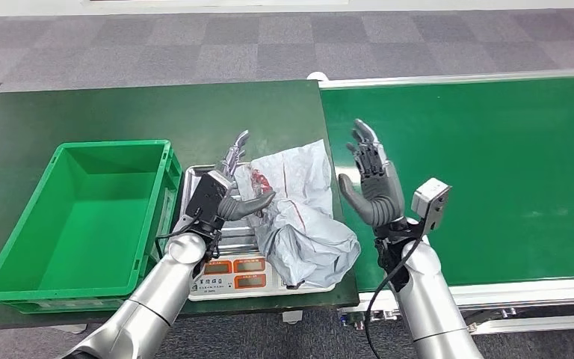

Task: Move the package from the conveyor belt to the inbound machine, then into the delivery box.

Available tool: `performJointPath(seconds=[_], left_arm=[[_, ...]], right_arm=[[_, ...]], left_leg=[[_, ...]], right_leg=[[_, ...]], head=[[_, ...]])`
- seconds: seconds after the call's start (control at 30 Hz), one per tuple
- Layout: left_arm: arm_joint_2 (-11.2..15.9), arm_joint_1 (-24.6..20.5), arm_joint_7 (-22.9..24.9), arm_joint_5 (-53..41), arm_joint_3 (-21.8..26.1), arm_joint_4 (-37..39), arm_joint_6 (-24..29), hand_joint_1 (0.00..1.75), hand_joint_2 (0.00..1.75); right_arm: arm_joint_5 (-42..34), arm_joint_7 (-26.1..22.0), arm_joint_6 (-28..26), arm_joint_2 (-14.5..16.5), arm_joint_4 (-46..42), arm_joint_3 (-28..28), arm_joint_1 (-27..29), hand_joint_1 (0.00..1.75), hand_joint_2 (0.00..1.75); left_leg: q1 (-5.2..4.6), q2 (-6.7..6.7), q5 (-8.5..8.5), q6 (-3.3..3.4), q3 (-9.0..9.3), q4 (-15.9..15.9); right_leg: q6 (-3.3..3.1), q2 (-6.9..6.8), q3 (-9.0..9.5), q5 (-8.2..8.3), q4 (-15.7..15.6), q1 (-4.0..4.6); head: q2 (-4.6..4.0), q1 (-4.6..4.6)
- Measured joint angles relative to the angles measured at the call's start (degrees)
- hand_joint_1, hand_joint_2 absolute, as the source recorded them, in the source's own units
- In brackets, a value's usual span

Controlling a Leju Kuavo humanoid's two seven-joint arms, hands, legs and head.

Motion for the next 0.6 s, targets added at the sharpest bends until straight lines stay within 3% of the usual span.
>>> performJointPath(seconds=[0.13, 0.3, 0.6], left_arm=[[0.3, 0.3, -2.2, -6.4, -1.7, -0.9, 1.1, 0.0, 1.75], [0.7, -0.3, -5.0, -14.8, -4.9, -1.3, 2.3, 0.0, 1.75], [2.4, -4.1, -12.6, -25.5, -12.5, 0.0, 1.4, 0.0, 1.75]], right_arm=[[-4.8, 2.0, -3.6, 0.2, 2.3, -3.4, 0.4, 0.0, 1.75], [-9.4, 2.9, -3.6, 0.2, 8.0, -6.4, -0.9, 0.0, 1.75], [-10.6, 3.2, -2.2, -0.2, 13.3, -7.9, -3.1, 0.0, 1.75]], left_leg=[[-0.01, 0.0, 0.0, 0.0, -0.01, 0.0], [-0.02, -0.01, 0.01, 0.01, 0.0, 0.0], [-0.02, -0.01, 0.02, 0.01, 0.0, 0.0]], right_leg=[[0.0, 0.0, 0.0, 0.0, 0.0, -0.01], [0.01, -0.01, 0.0, 0.01, 0.0, -0.02], [0.01, 0.0, -0.01, 0.01, 0.0, -0.02]], head=[[0.0, -0.01], [0.0, 0.0], [0.01, -0.01]])
